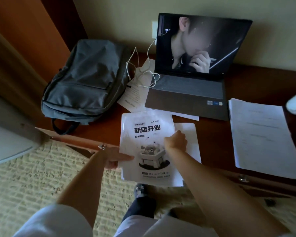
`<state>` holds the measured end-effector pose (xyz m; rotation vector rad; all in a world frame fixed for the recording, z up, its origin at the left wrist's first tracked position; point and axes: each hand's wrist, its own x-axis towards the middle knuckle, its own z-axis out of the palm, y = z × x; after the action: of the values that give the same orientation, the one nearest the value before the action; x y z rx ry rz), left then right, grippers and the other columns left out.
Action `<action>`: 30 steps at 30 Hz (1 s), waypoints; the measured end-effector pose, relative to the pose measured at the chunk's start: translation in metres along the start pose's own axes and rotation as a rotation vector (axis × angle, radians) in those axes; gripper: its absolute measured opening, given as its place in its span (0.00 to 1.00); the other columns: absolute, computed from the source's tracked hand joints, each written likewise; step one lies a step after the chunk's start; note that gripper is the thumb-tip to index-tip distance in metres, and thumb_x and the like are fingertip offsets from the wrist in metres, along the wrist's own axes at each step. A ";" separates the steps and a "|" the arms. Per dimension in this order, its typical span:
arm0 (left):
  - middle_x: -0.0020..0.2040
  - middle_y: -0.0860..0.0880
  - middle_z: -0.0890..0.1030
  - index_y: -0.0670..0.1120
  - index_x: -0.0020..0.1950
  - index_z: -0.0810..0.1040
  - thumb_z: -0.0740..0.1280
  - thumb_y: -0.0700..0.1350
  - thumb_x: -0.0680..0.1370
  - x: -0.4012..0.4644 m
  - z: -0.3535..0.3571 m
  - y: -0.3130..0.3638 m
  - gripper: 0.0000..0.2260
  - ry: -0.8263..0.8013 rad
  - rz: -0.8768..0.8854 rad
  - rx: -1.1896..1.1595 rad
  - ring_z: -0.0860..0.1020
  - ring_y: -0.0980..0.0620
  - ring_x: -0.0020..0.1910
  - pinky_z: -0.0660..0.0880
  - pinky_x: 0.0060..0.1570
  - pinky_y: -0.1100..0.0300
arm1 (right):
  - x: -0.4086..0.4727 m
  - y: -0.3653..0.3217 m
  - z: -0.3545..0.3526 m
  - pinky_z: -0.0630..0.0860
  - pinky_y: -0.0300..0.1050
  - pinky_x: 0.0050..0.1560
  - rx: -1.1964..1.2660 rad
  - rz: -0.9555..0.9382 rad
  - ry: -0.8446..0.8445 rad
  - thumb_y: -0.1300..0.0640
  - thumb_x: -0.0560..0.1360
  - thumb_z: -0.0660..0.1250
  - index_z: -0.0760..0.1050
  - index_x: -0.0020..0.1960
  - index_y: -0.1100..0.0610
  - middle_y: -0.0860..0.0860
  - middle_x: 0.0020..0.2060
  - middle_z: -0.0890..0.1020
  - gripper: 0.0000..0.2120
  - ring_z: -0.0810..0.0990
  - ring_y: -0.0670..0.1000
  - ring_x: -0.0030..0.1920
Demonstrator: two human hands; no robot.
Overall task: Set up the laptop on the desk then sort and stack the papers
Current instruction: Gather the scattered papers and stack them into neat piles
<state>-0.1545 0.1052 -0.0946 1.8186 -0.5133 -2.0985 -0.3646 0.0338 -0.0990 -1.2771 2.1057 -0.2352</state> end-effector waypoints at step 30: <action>0.56 0.39 0.82 0.43 0.63 0.76 0.72 0.53 0.72 -0.003 0.067 -0.033 0.23 0.299 0.255 -0.313 0.80 0.38 0.54 0.77 0.52 0.42 | -0.031 0.050 -0.010 0.76 0.51 0.56 0.050 -0.082 0.013 0.58 0.75 0.65 0.69 0.63 0.60 0.57 0.60 0.77 0.18 0.78 0.59 0.57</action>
<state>-0.2209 0.1400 -0.0983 1.7370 -0.2997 -1.6016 -0.3977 0.0838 -0.1011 -1.3369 2.0480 -0.3306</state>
